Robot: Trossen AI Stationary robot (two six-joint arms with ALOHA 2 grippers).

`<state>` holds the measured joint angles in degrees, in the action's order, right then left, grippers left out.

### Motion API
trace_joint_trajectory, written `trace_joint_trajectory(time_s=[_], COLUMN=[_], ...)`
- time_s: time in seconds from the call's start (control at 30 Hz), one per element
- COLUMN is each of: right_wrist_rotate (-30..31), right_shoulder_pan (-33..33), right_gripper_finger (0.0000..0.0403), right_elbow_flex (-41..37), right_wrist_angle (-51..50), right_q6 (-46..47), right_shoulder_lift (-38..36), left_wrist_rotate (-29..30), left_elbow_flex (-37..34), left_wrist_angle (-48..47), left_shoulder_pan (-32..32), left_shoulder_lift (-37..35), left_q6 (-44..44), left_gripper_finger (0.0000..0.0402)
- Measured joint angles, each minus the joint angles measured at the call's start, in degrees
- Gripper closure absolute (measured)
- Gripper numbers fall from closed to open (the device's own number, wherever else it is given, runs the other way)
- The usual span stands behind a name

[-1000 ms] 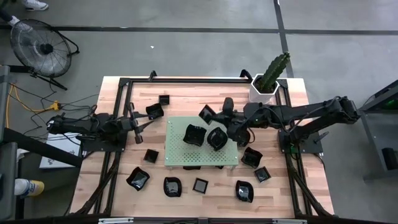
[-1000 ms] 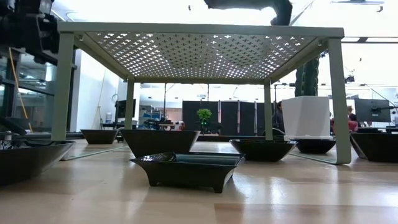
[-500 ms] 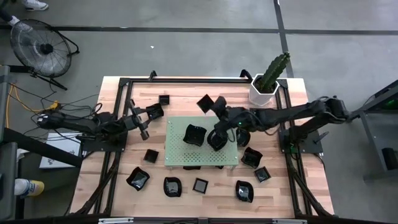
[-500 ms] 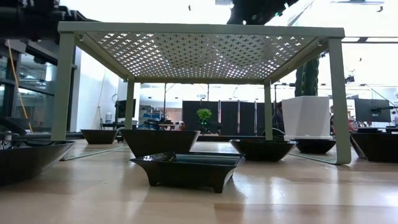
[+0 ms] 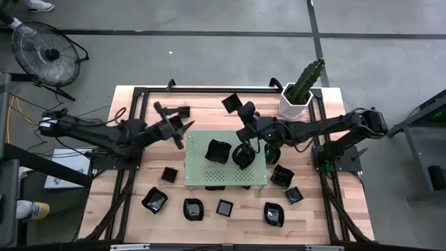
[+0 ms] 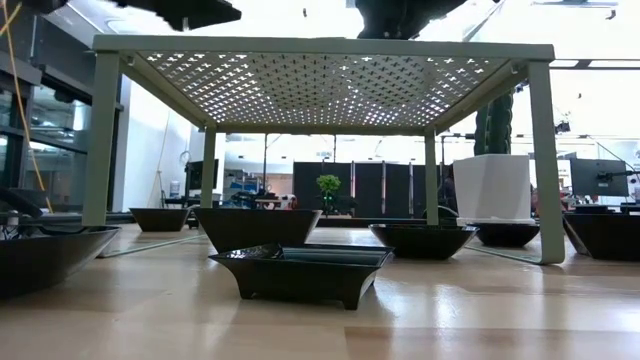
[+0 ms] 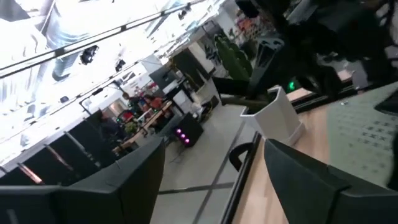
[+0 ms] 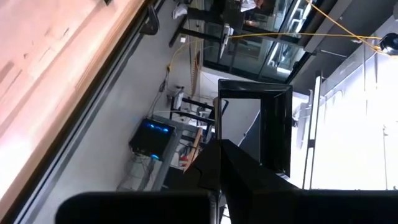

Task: Pick & Place Mini shaped plates
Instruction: Put the black square shaped plate on the shelf

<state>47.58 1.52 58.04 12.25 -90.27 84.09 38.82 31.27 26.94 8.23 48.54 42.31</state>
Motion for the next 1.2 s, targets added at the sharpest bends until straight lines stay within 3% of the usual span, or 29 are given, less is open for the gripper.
trace_joint_trajectory(time_s=[0.17,0.3,0.43,0.57,0.83,1.2], right_wrist_rotate=[0.4,2.4,2.4,1.2,-0.7,2.2], right_shoulder_pan=[0.0,0.0,0.0,0.0,-0.1,-3.6], right_gripper_finger=[0.0403,0.0403,0.0403,0.0403,0.0403,0.0403], right_elbow_flex=[0.0,0.0,0.0,0.0,0.0,0.0], right_wrist_angle=[0.0,0.2,0.4,0.0,-0.4,5.5], right_q6=[-0.4,-0.4,-0.5,-1.2,1.1,-1.0], right_shoulder_lift=[0.0,0.0,0.0,0.0,0.0,2.5], left_wrist_rotate=[1.4,1.2,-4.8,-15.0,-27.8,-26.3], left_elbow_flex=[7.7,12.1,15.1,19.4,26.3,26.3], left_wrist_angle=[0.0,0.1,-1.9,-8.7,-21.0,-19.1], left_shoulder_pan=[-0.6,-3.8,-8.7,-13.9,-20.1,-21.0], left_shoulder_lift=[9.7,16.2,20.3,21.0,21.1,21.7], left_q6=[1.5,-4.3,-4.4,-5.7,-9.5,-16.5], left_gripper_finger=[0.0131,0.0131,0.0131,0.0131,0.0131,0.0131])
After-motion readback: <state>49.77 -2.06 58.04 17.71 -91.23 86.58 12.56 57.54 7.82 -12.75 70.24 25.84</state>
